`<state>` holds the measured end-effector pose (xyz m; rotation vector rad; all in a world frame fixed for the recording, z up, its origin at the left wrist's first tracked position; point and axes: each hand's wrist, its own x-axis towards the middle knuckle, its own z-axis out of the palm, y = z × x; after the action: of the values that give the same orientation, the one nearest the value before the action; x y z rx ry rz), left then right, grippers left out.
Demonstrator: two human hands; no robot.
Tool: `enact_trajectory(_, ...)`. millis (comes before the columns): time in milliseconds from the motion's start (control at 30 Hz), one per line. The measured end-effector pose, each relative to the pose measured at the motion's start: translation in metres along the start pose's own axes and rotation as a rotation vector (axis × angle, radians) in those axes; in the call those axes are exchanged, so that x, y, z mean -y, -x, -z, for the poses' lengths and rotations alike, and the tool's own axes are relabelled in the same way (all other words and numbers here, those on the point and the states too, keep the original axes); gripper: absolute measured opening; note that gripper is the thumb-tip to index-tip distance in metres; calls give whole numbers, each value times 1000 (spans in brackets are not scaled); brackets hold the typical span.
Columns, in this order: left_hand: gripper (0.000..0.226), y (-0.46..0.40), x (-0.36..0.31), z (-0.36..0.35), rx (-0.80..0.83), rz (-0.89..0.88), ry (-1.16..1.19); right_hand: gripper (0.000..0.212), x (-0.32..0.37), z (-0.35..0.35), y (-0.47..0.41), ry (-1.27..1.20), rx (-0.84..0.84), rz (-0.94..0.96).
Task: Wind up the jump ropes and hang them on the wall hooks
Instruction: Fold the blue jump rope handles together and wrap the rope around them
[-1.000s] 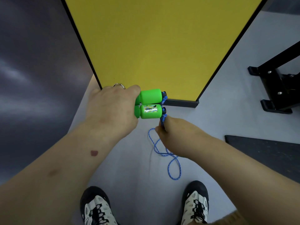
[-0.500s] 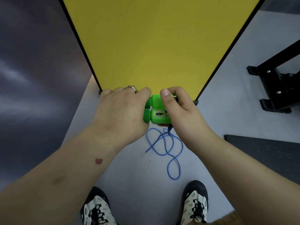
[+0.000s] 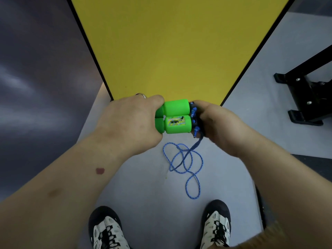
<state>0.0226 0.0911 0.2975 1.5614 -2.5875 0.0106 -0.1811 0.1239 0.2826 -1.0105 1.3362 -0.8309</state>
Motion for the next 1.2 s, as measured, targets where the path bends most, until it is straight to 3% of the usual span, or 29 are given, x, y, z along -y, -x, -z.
enact_trajectory(33,28,-1,1,0,3,8,9,54,-1,8,0,121,10,3)
enact_trajectory(133,27,-2,2,2,-6,4,24,31,-7,23,3,502,-10,3)
enact_trajectory(200,27,-3,1,3,-9,0,42,25,-16,22,-1,560,-81,30)
enact_trajectory(267,28,-4,-1,5,-10,4,59,22,-24,5,-4,596,-132,61)
enact_trajectory(400,30,-4,1,-1,-25,25,32,27,-42,-34,-5,1052,-63,206)
enact_trajectory(567,30,-5,6,-12,-28,64,-25,35,-19,-54,14,1368,74,-45)
enact_trajectory(767,27,-3,8,-18,55,51,-27,26,35,-50,34,1632,105,6)
enact_trajectory(900,28,-3,8,-18,108,11,3,29,71,-30,29,1470,120,88)
enact_trajectory(1067,32,0,0,-18,142,-79,56,14,83,0,11,1020,65,255)
enact_trajectory(1200,28,-1,-7,-5,110,-92,91,18,62,13,-13,652,-24,259)
